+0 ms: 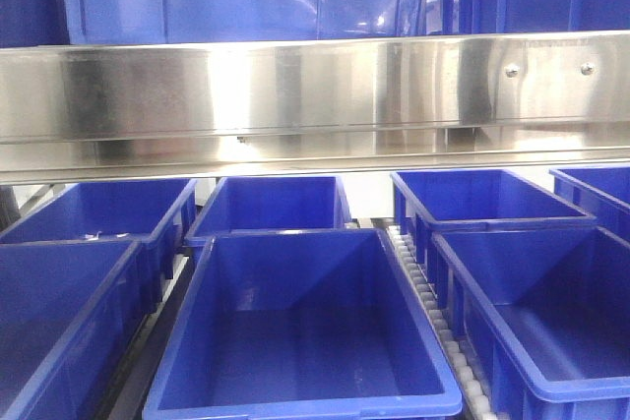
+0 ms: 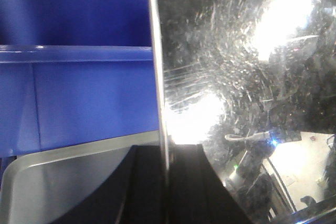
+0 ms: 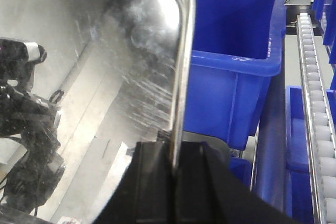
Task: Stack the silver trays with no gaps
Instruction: 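Drive up to the rack of blue bins holding the tray, then lower the tray onto the upper shelf and open both grippers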
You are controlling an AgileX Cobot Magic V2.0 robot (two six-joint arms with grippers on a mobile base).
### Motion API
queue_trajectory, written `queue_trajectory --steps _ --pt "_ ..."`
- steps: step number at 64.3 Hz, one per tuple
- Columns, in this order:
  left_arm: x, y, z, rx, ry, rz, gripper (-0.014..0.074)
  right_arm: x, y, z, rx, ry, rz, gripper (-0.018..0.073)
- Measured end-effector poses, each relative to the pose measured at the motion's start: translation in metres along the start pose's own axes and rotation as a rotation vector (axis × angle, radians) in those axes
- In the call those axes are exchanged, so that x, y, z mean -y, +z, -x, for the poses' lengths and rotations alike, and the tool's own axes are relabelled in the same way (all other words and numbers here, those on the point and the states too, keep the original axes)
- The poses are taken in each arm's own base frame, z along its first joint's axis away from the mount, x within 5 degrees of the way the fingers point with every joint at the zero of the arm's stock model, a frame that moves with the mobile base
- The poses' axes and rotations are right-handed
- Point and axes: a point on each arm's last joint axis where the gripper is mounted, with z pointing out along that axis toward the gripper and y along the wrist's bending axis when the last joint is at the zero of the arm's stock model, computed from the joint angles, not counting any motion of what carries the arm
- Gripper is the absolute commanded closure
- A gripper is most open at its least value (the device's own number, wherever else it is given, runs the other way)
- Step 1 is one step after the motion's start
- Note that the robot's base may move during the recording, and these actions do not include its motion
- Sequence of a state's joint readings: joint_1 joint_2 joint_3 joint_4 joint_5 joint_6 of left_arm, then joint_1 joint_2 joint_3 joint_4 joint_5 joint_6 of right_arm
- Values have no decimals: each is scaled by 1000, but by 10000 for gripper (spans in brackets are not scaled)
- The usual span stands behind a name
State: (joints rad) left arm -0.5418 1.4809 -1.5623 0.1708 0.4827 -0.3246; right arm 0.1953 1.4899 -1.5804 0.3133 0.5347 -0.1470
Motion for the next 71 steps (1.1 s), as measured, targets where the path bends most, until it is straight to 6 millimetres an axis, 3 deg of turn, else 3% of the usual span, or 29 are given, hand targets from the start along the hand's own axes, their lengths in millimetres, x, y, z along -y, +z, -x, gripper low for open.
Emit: queue_trajectory --steps 33,47,71 --pt "0 0 0 0 0 0 616 0 0 0 0 0 0 638" --pt "-2 0 -7 -76 2 27 616 -1 2 -7 -66 6 12 638" --pt "-14 35 -46 -333 74 148 616 6 51 -49 -323 66 42 638"
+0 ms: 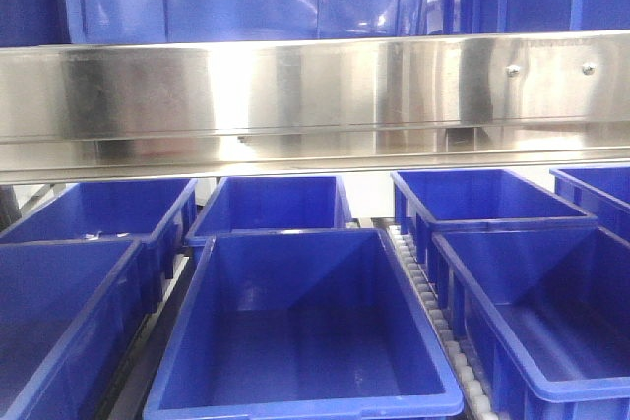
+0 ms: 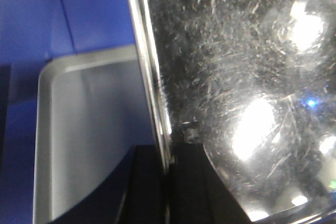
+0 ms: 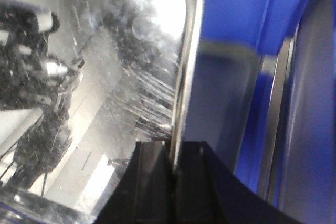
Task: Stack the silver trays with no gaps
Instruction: 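Lower the tray onto the upper shelf and open both grippers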
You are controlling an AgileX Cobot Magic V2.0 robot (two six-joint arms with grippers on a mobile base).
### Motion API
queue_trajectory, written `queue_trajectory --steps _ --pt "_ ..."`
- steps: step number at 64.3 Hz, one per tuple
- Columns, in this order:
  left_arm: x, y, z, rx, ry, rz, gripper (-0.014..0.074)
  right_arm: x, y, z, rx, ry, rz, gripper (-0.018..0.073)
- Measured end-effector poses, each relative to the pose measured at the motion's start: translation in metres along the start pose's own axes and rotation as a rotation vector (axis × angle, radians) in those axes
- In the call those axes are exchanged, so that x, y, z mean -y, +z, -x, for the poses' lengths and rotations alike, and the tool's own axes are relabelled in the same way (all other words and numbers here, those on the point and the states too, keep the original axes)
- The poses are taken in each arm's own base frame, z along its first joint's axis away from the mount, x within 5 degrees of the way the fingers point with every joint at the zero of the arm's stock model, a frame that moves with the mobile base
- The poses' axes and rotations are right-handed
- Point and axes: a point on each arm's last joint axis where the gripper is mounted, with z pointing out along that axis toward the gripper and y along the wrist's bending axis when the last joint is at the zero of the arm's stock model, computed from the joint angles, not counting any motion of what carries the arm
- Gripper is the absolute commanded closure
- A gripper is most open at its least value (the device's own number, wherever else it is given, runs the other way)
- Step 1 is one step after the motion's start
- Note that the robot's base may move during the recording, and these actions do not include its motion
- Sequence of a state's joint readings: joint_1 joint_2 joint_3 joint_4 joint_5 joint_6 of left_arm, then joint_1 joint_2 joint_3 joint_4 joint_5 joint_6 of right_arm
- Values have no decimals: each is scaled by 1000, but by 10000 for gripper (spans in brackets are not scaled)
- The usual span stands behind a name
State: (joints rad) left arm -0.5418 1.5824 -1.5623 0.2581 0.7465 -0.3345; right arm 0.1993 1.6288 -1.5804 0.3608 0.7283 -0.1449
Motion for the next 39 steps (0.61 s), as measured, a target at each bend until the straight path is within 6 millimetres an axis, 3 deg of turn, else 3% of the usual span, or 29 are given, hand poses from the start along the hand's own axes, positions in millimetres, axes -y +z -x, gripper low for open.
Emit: queue_trajectory --steps 23,39 --pt "4 50 -20 -127 41 44 616 13 45 -18 -119 26 -13 638" --pt "3 59 -25 -159 63 66 616 15 70 -26 -141 34 -16 638"
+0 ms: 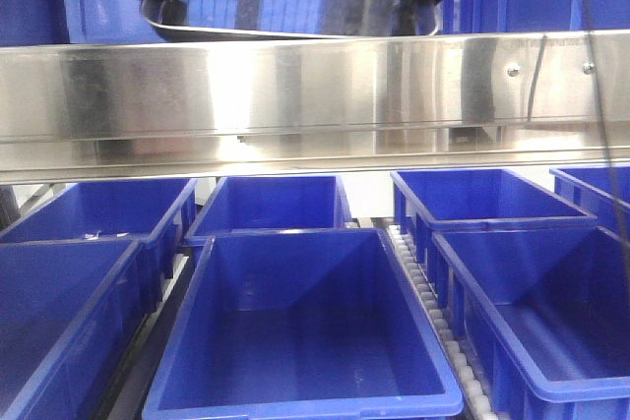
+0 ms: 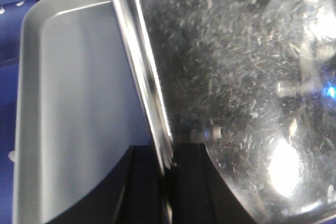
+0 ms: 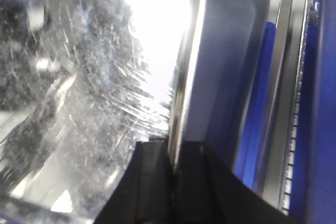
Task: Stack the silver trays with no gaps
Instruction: 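Lower the tray onto the upper shelf and open both grippers, then withdraw both grippers down and away from the placed tray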
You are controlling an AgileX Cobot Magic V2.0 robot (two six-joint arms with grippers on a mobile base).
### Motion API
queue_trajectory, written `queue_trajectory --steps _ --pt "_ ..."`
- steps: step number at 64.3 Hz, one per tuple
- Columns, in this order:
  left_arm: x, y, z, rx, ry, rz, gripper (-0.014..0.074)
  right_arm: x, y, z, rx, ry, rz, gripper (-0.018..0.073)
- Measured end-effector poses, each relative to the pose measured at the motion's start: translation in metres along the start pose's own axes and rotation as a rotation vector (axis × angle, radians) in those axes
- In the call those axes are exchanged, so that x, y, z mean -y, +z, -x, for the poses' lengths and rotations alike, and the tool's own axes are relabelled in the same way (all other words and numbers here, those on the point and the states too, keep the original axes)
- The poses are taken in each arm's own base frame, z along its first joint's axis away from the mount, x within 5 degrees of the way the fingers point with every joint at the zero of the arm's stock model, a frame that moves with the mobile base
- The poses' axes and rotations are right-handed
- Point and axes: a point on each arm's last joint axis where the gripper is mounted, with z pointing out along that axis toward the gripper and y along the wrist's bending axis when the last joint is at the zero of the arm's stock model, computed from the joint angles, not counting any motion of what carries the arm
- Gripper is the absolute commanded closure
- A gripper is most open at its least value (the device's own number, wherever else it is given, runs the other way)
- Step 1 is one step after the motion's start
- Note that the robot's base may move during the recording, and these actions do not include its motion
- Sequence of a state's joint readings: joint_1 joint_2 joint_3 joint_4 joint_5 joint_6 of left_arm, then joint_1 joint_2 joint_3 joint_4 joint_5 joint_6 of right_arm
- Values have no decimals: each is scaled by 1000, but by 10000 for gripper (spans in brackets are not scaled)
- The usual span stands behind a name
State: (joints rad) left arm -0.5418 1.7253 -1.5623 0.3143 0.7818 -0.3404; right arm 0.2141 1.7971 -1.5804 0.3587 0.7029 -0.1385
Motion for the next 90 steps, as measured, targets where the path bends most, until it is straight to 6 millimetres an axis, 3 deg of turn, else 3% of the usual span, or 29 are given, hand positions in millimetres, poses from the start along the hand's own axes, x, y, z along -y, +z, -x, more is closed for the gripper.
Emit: queue_trajectory --steps 8,15,28,32,49,56,66,75,78,82,90 --pt "-1 0 0 3 16 15 594 -1 5 0 10 2 1 637" --pt "-4 0 1 6 35 32 497 -2 7 1 28 3 2 620" --pt "-11 4 1 6 35 54 262 -4 9 1 33 -14 4 234" --pt "-16 6 1 4 25 63 217 -5 9 2 38 -17 4 167" --pt "-32 5 6 19 -11 89 204 -7 3 4 58 -20 6 157" --pt "-35 -17 18 82 -33 82 205 -12 -15 14 111 -32 14 157" --pt "-42 -72 37 230 -80 54 247 -26 -62 36 241 -61 34 228" --pt "-53 -131 42 369 -94 58 536 -38 -110 43 352 -84 52 435" --pt "-57 -150 41 411 -94 67 642 -42 -129 44 387 -92 58 545" --pt "-62 -174 37 455 -100 73 591 -48 -155 43 438 -104 67 662" --pt "-71 -217 25 543 -107 87 592 -57 -204 32 527 -133 78 636"
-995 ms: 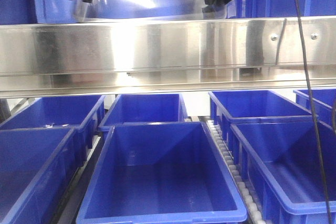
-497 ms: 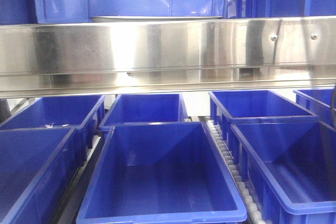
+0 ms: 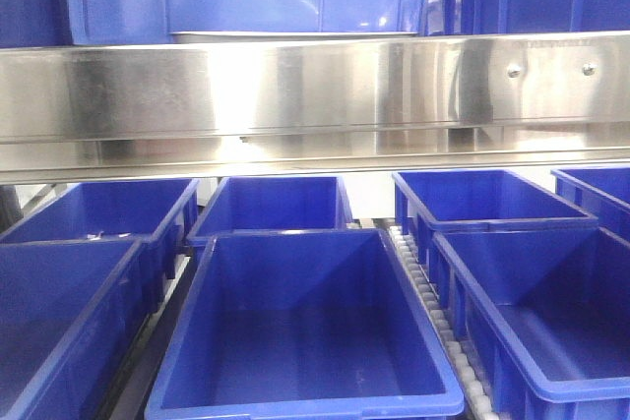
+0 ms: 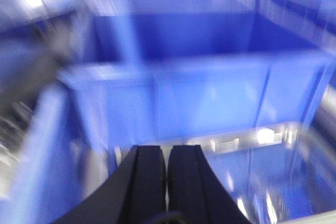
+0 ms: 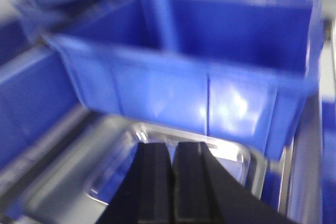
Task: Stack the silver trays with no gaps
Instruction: 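Withdraw both grippers down and away from the placed tray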
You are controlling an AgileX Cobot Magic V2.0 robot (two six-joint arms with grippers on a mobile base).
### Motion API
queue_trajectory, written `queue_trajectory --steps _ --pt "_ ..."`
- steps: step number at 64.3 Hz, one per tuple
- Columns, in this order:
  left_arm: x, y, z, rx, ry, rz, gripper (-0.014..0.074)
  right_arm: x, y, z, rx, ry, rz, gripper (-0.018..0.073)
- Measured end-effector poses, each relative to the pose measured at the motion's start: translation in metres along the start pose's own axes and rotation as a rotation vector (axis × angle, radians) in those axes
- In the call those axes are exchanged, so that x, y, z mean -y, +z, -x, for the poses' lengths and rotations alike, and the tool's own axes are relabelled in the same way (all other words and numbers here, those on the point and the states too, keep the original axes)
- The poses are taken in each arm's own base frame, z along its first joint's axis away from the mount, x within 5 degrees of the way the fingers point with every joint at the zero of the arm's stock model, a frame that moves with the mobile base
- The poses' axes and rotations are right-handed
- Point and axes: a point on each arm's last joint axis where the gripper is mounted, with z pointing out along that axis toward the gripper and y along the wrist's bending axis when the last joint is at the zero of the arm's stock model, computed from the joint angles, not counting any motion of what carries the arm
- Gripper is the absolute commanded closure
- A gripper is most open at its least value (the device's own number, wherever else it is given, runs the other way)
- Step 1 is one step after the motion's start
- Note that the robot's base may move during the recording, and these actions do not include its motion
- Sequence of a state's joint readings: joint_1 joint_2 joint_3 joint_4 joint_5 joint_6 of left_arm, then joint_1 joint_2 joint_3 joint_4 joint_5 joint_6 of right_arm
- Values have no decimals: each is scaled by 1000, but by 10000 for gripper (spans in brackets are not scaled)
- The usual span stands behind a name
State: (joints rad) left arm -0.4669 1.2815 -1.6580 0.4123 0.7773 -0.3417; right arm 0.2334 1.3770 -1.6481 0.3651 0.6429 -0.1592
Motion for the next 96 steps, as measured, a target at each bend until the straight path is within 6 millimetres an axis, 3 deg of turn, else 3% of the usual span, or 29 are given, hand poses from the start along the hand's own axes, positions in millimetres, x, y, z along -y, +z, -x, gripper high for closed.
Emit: queue_trajectory --steps 8,16,24,28,37,43,51,63,96 --pt "-11 -43 1 116 0 -14 592 -9 -43 -2 61 -51 1 638" --pt "-21 -79 -18 230 36 -27 592 -12 -83 -25 131 -68 -17 638" --pt "-29 -111 -50 316 66 -49 592 -13 -125 -54 256 -93 -48 638" --pt "-30 -122 -76 349 80 -74 592 -14 -151 -74 338 -106 -65 638" --pt "-33 -138 -120 400 91 -111 592 -11 -181 -119 430 -109 -88 638" --pt "-34 -141 -143 388 94 -117 592 -8 -187 -146 422 -109 -92 638" --pt "-37 -150 -158 401 89 -117 592 -8 -197 -162 442 -112 -90 638" --pt "-40 -159 -159 441 82 -118 592 -9 -204 -163 469 -116 -87 638" --pt "-40 -159 -159 439 82 -118 592 -9 -204 -163 468 -115 -87 638"
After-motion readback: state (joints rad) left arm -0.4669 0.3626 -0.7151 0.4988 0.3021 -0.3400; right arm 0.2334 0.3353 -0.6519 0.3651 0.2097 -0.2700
